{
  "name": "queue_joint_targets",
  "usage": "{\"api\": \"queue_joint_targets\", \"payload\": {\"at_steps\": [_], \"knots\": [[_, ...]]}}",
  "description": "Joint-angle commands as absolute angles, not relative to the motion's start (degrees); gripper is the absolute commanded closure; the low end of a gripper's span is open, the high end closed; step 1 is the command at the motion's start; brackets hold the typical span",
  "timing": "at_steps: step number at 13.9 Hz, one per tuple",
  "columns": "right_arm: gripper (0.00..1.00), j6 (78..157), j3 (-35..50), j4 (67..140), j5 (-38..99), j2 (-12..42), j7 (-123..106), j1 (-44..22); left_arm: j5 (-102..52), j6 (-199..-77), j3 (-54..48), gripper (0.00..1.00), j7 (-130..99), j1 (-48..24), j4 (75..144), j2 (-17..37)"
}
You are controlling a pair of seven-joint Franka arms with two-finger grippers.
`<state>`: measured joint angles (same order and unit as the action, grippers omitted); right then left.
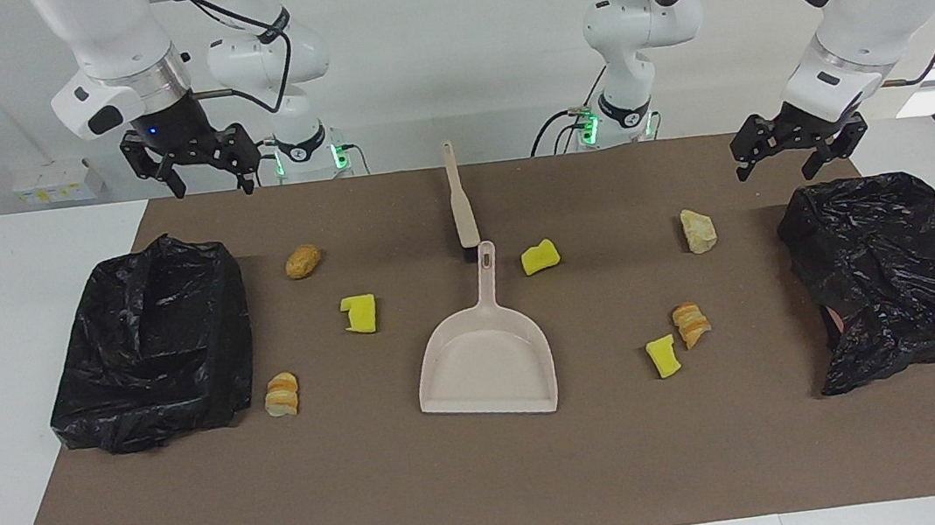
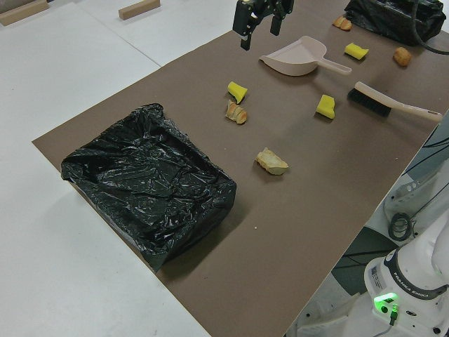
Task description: Sweep and dump trash in bin
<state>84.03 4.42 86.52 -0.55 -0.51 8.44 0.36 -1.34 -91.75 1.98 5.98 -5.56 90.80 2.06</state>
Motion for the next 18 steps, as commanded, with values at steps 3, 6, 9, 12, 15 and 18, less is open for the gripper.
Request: {"api": "queue_joint_targets", "payload": {"at_steps": [3, 6, 9, 12, 15, 18], "knots": [[0.00, 85.5, 4.5, 88.1, 0.8, -1.8, 9.1, 0.8, -0.5, -91.7, 1.8, 0.00, 6.7, -5.2, 91.0, 1.8], [0.00, 85.3, 4.5, 88.1, 0.8, -1.8, 9.1, 1.0, -0.5, -91.7, 1.8, 0.00, 6.7, -5.2, 91.0, 1.8], [0.00, 85.0, 4.6, 88.4, 0.7, -2.0, 9.3, 0.9, -0.5, -91.7, 1.8, 0.00, 6.7, -5.2, 91.0, 1.8], [0.00, 85.3, 4.6, 88.4, 0.8, -2.0, 9.9, 0.9, -0.5, -91.7, 1.8, 0.00, 6.7, -5.2, 91.0, 1.8], [0.00, 85.3, 4.7, 88.5, 0.9, -2.1, 10.6, 0.7, -0.5, -91.7, 1.8, 0.00, 6.7, -5.2, 91.0, 1.8], [0.00, 87.6, 5.4, 89.1, 0.9, -2.1, 17.1, -0.3, -0.5, -91.7, 1.8, 0.00, 6.7, -5.2, 91.0, 1.8]]}}
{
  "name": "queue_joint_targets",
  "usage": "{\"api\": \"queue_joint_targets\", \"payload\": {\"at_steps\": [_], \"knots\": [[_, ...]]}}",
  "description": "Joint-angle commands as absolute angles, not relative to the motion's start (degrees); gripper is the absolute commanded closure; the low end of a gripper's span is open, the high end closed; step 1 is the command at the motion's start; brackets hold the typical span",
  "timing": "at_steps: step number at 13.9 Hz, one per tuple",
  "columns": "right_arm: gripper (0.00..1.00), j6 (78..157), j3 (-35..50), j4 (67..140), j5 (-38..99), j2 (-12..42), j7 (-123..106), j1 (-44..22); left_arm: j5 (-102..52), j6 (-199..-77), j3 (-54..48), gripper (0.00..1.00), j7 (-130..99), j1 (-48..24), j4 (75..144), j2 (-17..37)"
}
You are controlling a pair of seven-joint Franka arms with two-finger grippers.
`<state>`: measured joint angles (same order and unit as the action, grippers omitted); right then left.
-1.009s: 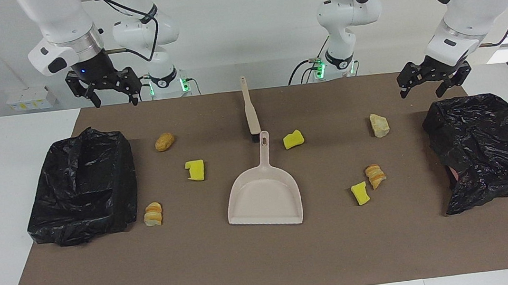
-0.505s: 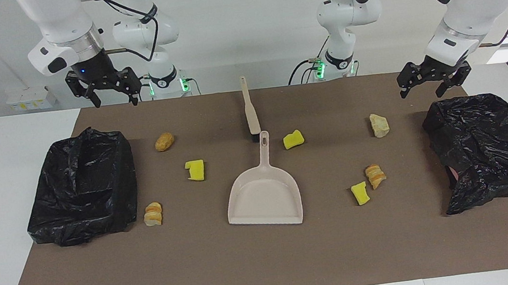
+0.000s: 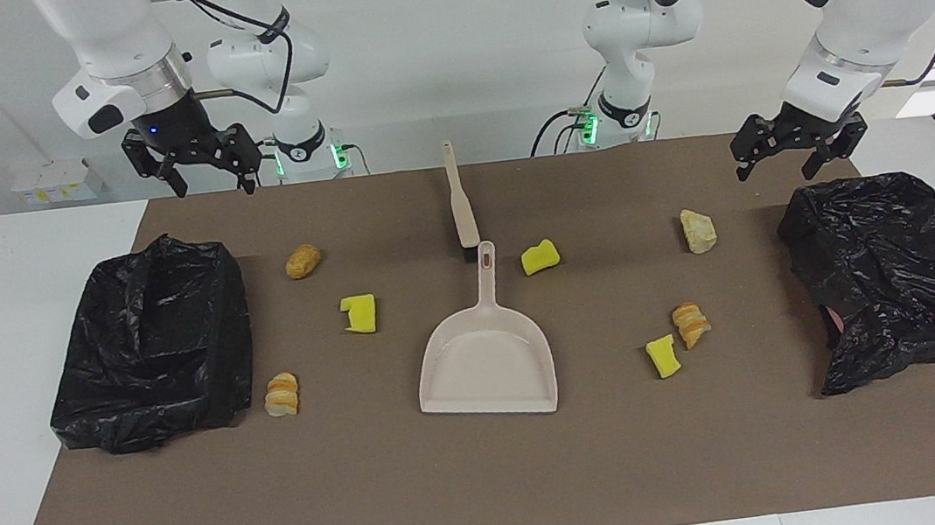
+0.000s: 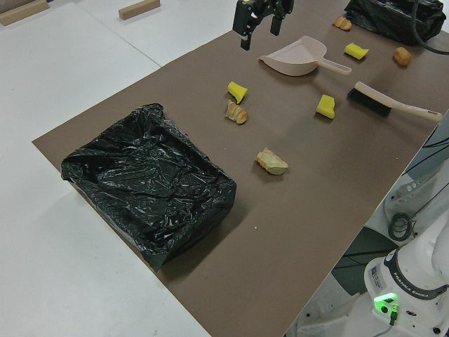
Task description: Sweep and dump trash in bin
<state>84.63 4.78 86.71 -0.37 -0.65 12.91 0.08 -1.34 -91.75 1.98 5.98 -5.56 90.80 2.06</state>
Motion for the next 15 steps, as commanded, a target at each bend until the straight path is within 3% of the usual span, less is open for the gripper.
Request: {"api": "queue_joint_targets", "payload": {"at_steps": [1, 5, 11, 15], "knots": [[0.00, 88.6, 5.7, 89.8, 0.9, -2.1, 17.7, -1.2, -0.5, -91.7, 1.8, 0.00, 6.7, -5.2, 91.0, 1.8], [0.00, 96.2, 5.9, 92.7, 0.8, -1.4, 18.5, -4.3, -0.5, -91.5, 1.8, 0.00, 6.7, -5.4, 91.0, 1.8], [0.00, 101.6, 5.8, 92.2, -0.3, 5.1, 27.7, -12.9, -0.6, -92.5, 1.8, 0.00, 7.1, -5.4, 91.8, 1.5], [0.00, 108.1, 5.8, 92.1, -0.5, 11.8, 38.7, -19.4, -0.6, -96.8, 1.8, 0.00, 7.5, -3.5, 100.0, -2.4]]}}
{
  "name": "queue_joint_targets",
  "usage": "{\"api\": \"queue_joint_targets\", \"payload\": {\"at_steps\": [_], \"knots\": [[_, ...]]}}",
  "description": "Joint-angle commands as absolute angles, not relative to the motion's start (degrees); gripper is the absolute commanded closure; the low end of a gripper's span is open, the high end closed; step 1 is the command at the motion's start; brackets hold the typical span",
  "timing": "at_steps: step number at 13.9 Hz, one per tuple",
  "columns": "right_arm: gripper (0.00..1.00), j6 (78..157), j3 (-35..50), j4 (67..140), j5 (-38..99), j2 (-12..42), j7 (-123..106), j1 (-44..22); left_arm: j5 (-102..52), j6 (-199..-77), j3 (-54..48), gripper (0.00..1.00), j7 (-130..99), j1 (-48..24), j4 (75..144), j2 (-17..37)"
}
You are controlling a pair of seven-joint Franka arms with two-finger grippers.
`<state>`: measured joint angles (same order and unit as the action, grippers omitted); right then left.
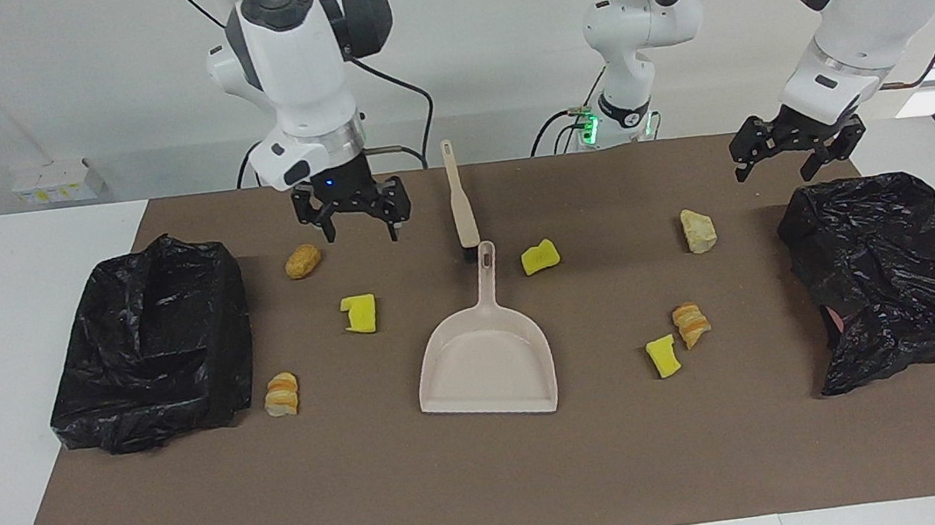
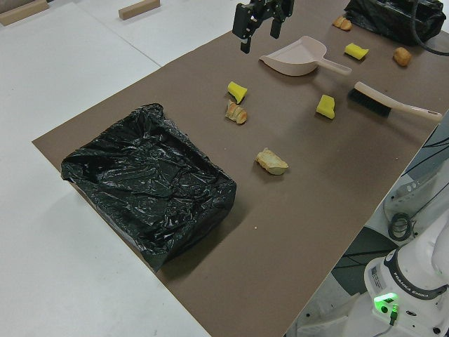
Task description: Sweep and dump trash in bin
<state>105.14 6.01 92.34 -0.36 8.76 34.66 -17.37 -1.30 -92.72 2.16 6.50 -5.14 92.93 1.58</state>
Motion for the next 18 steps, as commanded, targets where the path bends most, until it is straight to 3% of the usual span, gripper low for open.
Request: {"api": "queue_joint_targets", "payload": {"at_steps": [1, 12, 16, 17, 18], "knots": [[0.00, 109.7, 5.8, 92.2, -0.5, 13.1, 39.5, -20.6, -0.6, -98.8, 1.9, 0.00, 7.5, -3.5, 103.0, -3.6], [0.00, 116.6, 5.8, 92.0, -0.7, 25.7, 42.9, -29.3, -0.8, -106.4, 1.8, 0.00, 11.2, -3.3, 118.4, -6.8], [0.00, 117.8, 5.9, 92.7, -0.4, 26.6, 42.0, -29.3, -1.1, -107.5, 1.8, 0.00, 11.2, -4.0, 123.0, -9.1], [0.03, 117.7, 6.0, 93.1, -0.4, 26.6, 41.9, -29.2, -1.1, -107.6, 1.8, 0.00, 11.2, -4.0, 124.4, -10.0], [0.28, 117.0, 6.0, 93.3, -0.4, 26.5, 41.9, -29.3, -1.1, -107.6, 1.7, 0.00, 11.2, -4.1, 125.1, -10.6]]}}
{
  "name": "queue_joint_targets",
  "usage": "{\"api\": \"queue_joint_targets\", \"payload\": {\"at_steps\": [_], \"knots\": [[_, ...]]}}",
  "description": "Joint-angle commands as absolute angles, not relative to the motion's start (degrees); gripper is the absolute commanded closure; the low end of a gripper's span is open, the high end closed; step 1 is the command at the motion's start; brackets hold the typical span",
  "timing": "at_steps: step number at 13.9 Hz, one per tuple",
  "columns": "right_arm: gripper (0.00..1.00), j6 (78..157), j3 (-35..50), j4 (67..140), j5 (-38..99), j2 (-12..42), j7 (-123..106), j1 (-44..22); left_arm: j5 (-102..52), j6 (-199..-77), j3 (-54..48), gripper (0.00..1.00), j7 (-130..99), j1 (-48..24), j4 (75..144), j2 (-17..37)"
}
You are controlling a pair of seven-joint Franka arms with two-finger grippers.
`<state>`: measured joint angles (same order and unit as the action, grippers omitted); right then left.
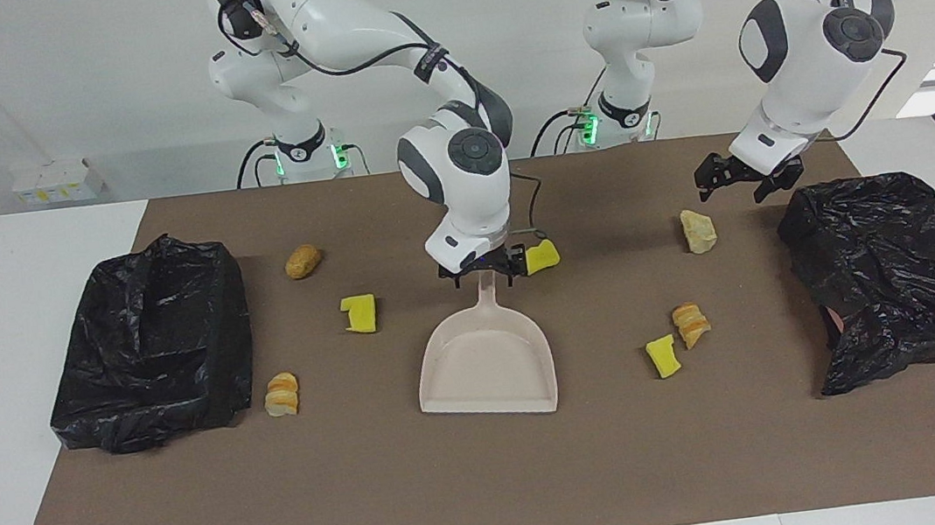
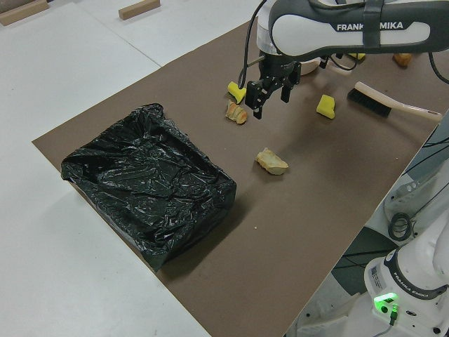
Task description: Sweep and dump trash in bin
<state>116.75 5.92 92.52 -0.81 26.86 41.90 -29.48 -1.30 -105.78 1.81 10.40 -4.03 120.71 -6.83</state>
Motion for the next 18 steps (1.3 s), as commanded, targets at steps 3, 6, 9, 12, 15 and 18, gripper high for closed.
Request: {"api": "queue_joint_targets", "payload": {"at_steps": [3, 6, 9, 12, 15, 18], "knots": [[0.98, 117.5, 6.0, 93.8, -0.2, 26.4, 42.6, -29.4, -1.2, -107.5, 1.4, 0.00, 11.2, -4.6, 125.9, -11.2], [1.00, 118.0, 6.0, 92.2, -0.1, 26.4, 42.5, -29.4, -1.2, -107.3, 1.4, 0.00, 11.1, -6.8, 125.9, -11.2], [1.00, 116.8, 5.9, 92.5, -0.3, 24.0, 37.4, -28.6, -1.2, -107.3, 1.4, 0.00, 10.8, -8.9, 126.1, -11.5], [1.00, 111.3, 5.9, 92.6, -0.3, 20.0, 22.1, -24.9, -1.3, -107.2, 1.4, 0.00, 10.5, -10.2, 126.1, -11.5], [1.00, 108.1, 5.9, 92.5, -0.4, 18.5, -6.5, -20.9, -1.3, -107.2, 1.3, 0.00, 10.5, -11.1, 126.1, -11.5], [1.00, 111.8, 5.6, 92.6, -1.3, 19.7, -34.4, -16.5, -1.6, -107.1, 1.3, 0.00, 9.0, -15.0, 126.2, -11.9]]}}
